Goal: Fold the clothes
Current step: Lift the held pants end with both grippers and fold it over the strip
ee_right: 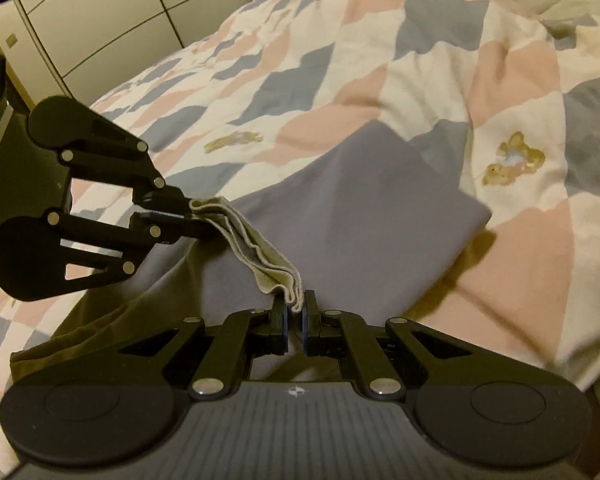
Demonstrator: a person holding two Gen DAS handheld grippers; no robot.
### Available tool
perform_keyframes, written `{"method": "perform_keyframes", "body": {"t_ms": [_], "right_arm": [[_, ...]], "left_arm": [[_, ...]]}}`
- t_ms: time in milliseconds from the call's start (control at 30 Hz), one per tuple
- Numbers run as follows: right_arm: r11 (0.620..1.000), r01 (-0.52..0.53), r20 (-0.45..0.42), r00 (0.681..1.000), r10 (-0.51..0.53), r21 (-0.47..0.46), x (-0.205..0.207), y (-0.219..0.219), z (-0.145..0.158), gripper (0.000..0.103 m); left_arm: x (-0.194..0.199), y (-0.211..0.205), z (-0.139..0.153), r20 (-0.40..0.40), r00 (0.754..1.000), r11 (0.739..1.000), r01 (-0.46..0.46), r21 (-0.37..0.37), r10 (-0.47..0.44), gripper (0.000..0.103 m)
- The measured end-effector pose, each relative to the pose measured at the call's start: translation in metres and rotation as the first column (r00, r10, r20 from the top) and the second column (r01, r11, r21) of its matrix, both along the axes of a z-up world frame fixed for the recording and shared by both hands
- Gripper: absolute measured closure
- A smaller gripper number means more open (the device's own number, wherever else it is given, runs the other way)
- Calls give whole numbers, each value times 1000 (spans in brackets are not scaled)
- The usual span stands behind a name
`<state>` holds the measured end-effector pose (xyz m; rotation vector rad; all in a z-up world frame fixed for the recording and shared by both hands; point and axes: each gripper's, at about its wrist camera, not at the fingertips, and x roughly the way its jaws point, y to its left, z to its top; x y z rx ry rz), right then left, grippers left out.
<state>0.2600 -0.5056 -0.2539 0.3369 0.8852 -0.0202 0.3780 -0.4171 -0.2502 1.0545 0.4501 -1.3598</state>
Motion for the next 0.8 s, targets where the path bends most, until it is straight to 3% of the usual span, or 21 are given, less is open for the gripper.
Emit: {"method": "perform_keyframes", "body": {"t_ms": [433,800], "right_arm": [[992,57,47,997,-62,110,42,-107,-14,100],[983,95,16,995,-98,160,49,-123,-42,100]], "left_arm": [[30,-83,-12,36,998,999,-42,4,42,97],[40,-94,-32,8,998,997,-69,33,69,98]]}}
